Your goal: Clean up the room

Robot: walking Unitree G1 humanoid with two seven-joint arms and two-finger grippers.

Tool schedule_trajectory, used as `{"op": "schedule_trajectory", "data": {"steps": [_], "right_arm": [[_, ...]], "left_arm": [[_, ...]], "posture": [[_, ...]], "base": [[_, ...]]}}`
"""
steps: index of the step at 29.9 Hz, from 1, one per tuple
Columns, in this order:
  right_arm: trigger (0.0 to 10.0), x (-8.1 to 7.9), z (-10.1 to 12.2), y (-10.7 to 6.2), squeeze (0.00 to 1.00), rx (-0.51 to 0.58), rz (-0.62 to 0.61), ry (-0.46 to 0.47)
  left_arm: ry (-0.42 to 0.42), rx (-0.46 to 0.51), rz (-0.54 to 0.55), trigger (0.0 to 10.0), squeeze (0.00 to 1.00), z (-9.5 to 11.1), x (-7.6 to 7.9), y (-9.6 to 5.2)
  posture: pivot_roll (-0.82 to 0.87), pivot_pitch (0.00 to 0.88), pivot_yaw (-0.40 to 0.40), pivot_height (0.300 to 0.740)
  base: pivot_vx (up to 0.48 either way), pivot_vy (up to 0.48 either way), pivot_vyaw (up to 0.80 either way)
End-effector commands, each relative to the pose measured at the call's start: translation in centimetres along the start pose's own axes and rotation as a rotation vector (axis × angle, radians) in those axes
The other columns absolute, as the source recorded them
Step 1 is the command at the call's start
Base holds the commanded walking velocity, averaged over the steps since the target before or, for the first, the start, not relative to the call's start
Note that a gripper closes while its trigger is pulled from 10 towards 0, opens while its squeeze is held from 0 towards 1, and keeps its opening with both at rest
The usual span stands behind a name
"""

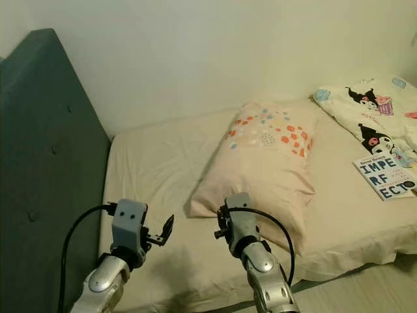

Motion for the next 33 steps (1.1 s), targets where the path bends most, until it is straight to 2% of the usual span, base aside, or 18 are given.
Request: {"op": "schedule_trajectory", "data": {"steps": [1, 7, 11, 26, 33], "right_arm": [[10.0, -0.6, -0.4, 0.1, 0.0, -0.01, 0.027, -0.015], [10.0, -0.7, -0.3, 0.0, 0.0, -0.005, 0.027, -0.015], [10.0, -0.3, -0.4, 0.0, 0.0, -0.002, 0.008, 0.011], [10.0, -0.2, -0.5, -0.1, 0.0, -0.009, 0.004, 0.01], [10.0, 0.5, -0.2, -0.1, 0.0, 0.006, -0.033, 0.029]], "left_arm": [[0.025, -0.007, -0.015, 10.0, 0.0, -0.2, 0.3, -0.3], [0.022, -0.014, -0.016, 10.0, 0.0, -0.3, 0.3, -0.3], [-0.004, -0.035, -0.003, 10.0, 0.0, -0.8, 0.2, -0.4], [0.004, -0.039, -0.008, 10.0, 0.0, -0.8, 0.4, -0.4], [0.005, -0.037, -0.008, 10.0, 0.0, -0.8, 0.3, -0.2]], "posture": [[-0.04, 0.079, 0.027, 0.74], [-0.04, 0.079, 0.027, 0.74], [-0.04, 0.08, 0.027, 0.74], [-0.04, 0.079, 0.027, 0.74], [-0.05, 0.069, 0.029, 0.74]], "base": [[0.0, -0.48, 0.8], [0.0, -0.464, 0.73], [0.0, 0.0, 0.0], [0.0, 0.0, 0.0], [0.0, 0.0, 0.0]]}}
Point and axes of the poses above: a point about 5 cm out from each wrist's last joint towards the gripper, its own y axis pointing out of the wrist towards the gripper, its own z axis along the axis of the wrist's last joint, x = y × z, the point moved 4 cm from there along y, pointing out of the wrist towards the gripper, and after that the axes turned 9 degrees about y, right-handed, at the moved point
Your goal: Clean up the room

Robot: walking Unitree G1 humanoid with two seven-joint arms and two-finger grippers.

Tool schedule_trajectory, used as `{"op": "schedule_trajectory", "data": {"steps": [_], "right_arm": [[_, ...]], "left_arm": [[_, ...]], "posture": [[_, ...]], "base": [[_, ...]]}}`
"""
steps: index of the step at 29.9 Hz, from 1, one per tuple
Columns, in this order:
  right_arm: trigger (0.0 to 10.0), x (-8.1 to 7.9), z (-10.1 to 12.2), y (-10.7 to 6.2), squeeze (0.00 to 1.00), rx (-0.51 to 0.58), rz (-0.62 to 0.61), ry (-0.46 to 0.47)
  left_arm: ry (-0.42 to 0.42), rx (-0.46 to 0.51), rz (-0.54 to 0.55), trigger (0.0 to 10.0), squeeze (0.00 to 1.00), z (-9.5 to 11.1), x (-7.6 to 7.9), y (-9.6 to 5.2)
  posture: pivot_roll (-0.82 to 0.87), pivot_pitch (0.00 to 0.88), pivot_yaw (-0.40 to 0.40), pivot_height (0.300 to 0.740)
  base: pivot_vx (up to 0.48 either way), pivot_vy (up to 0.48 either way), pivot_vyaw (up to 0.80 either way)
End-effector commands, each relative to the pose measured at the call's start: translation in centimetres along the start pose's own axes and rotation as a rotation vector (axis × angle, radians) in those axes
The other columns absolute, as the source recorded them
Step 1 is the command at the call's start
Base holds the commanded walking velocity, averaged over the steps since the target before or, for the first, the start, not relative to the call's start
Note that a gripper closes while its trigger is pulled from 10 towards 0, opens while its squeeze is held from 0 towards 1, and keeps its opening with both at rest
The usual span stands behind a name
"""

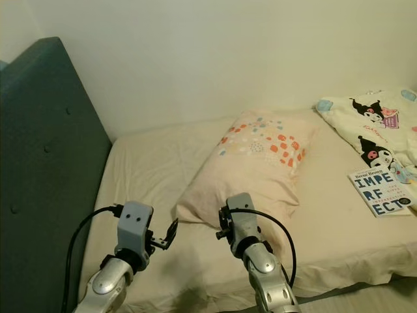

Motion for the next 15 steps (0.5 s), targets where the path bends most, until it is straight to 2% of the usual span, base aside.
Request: {"op": "schedule_trajectory", "data": {"steps": [1, 6, 15], "right_arm": [[10.0, 0.08, -0.39, -0.03, 0.0, -0.012, -0.013, 0.026], [10.0, 0.42, -0.26, 0.01, 0.0, -0.005, -0.033, 0.035], [10.0, 0.5, -0.19, -0.04, 0.0, 0.001, -0.042, 0.039]], "left_arm": [[-0.002, -0.025, 0.002, 10.0, 0.0, -0.66, -0.05, -0.15], [-0.001, -0.023, -0.001, 10.0, 0.0, -0.66, -0.01, -0.16], [0.004, -0.021, -0.017, 10.0, 0.0, -0.65, 0.2, -0.19]], "posture": [[-0.05, 0.069, 0.029, 0.74], [-0.05, 0.066, 0.029, 0.73], [-0.05, 0.065, 0.03, 0.685]], "base": [[0.0, 0.0, 0.0], [0.0, 0.0, 0.0], [0.0, 0.0, 0.0]]}}
Point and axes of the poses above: a point about 5 cm out from each wrist's last joint towards the gripper, its own y axis pointing out of the wrist towards the gripper, its own z axis along the axis of the wrist's last joint, x = y × z, the point moved 4 cm from there along y, pointing out of the wrist towards the gripper, and after that the axes turned 9 degrees about y, right-handed, at the moved point
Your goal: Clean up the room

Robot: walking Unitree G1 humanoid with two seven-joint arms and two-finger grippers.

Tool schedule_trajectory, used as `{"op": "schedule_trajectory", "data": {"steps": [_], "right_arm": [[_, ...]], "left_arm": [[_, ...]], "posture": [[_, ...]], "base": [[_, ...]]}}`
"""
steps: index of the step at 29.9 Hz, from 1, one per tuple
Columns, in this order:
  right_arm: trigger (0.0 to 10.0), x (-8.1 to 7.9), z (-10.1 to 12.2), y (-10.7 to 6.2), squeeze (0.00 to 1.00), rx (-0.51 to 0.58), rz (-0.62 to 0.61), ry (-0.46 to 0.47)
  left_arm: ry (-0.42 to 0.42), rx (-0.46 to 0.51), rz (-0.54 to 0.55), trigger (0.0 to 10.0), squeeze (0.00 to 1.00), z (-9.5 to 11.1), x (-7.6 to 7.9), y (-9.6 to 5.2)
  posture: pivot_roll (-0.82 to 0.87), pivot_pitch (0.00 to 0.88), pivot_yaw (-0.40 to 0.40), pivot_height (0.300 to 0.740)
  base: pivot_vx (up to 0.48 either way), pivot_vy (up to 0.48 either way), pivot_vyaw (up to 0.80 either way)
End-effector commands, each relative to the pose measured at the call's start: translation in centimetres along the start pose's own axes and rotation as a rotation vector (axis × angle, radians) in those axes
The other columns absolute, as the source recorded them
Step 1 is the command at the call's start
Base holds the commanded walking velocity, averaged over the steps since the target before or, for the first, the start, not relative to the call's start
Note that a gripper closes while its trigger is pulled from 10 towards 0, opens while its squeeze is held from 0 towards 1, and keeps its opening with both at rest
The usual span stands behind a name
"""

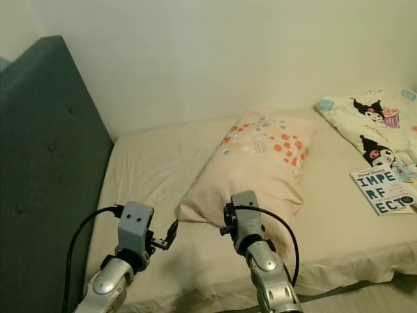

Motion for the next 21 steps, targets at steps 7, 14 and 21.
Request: {"op": "schedule_trajectory", "data": {"steps": [7, 14, 21], "right_arm": [[10.0, -0.27, -0.57, -0.12, 0.0, -0.016, 0.002, 0.025], [10.0, -0.3, -0.59, -0.15, 0.0, -0.016, 0.002, 0.029], [10.0, -0.36, -0.63, -0.22, 0.0, -0.016, 0.007, 0.03]], "left_arm": [[0.005, -0.016, -0.013, 10.0, 0.0, -0.48, 0.11, -0.24], [0.005, -0.018, -0.017, 10.0, 0.0, -0.48, 0.22, -0.27], [0.004, -0.019, -0.02, 10.0, 0.0, -0.5, 0.33, -0.29]], "posture": [[-0.05, 0.072, 0.03, 0.66], [-0.05, 0.076, 0.031, 0.635], [-0.05, 0.079, 0.031, 0.62]], "base": [[0.0, 0.0, 0.0], [0.0, 0.0, 0.0], [0.0, 0.0, 0.0]]}}
Point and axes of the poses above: a point about 5 cm out from each wrist's last joint towards the gripper, its own y axis pointing out of the wrist towards the gripper, its own z axis along the axis of the wrist's last joint, x = y × z, the point moved 4 cm from there along y, pointing out of the wrist towards the gripper, and after that the axes turned 9 degrees about y, right-handed, at the moved point
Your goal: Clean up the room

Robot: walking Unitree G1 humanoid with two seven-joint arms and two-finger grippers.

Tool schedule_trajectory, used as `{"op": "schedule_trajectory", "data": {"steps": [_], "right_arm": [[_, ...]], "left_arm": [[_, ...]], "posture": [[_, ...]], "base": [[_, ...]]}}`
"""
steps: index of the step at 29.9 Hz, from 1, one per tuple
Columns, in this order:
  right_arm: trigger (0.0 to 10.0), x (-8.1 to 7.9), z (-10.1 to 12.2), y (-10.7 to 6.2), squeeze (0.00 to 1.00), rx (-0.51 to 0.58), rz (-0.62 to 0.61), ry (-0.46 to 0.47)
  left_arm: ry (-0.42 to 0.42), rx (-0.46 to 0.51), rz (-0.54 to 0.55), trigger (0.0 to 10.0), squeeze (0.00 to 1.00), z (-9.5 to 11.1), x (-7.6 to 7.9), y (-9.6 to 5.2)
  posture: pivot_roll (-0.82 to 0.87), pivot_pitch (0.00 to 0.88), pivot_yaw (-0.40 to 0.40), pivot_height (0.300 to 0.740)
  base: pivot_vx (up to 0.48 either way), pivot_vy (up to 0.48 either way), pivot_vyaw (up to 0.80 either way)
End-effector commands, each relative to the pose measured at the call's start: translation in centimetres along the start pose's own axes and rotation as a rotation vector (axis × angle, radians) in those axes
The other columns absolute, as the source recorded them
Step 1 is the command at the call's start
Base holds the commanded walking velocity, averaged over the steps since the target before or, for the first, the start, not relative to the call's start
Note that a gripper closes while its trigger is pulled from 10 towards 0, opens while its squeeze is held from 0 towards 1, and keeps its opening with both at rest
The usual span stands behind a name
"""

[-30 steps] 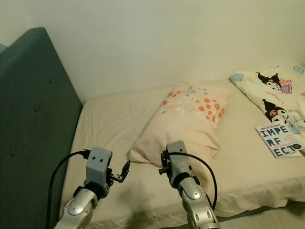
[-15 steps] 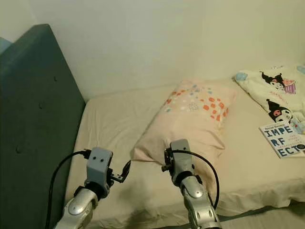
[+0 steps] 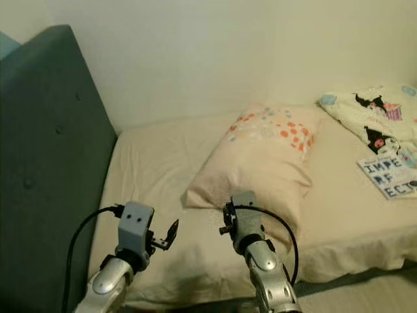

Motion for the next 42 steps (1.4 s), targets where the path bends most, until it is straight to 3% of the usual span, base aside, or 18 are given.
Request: {"op": "schedule_trajectory", "data": {"steps": [1, 36, 40, 41, 42], "right_arm": [[10.0, -0.1, -0.5, -0.1, 0.0, -0.014, 0.004, 0.018], [10.0, -0.2, -0.5, 0.1, 0.0, -0.018, -0.006, 0.033], [10.0, 0.0, -0.4, 0.0, 0.0, -0.004, -0.021, 0.037], [10.0, 1.2, 0.0, 0.4, 0.0, 0.001, -0.092, 0.04], [10.0, 1.2, 0.0, 0.4, 0.0, 0.001, -0.092, 0.04]], "left_arm": [[0.003, -0.012, -0.011, 10.0, 0.0, -0.3, 0.2, -0.1], [0.013, -0.017, -0.029, 10.0, 0.0, -0.3, 0.2, -0.1], [0.02, -0.017, -0.038, 10.0, 0.0, -0.3, 0.3, -0.1], [0.044, -0.014, -0.049, 10.0, 0.0, -0.2, 0.0, 0.0], [0.044, -0.014, -0.049, 10.0, 0.0, -0.2, 0.0, 0.0]], "posture": [[-0.05, 0.079, 0.031, 0.62], [-0.04, 0.081, 0.033, 0.601], [-0.04, 0.082, 0.034, 0.601], [-0.03, 0.091, 0.037, 0.601], [-0.03, 0.091, 0.037, 0.601]], "base": [[0.0, 0.0, 0.0], [0.0, 0.0, 0.0], [0.0, 0.0, 0.0], [0.0, 0.0, 0.0], [0.0, 0.0, 0.0]]}}
Point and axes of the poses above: a point about 5 cm out from each wrist's last joint towards the gripper, its own y axis pointing out of the wrist towards the gripper, its own z axis along the axis of the wrist's last joint, x = y × z, the point moved 4 cm from there along y, pointing out of the wrist towards the gripper, and after that the axes turned 9 degrees about y, right-handed, at the moved point
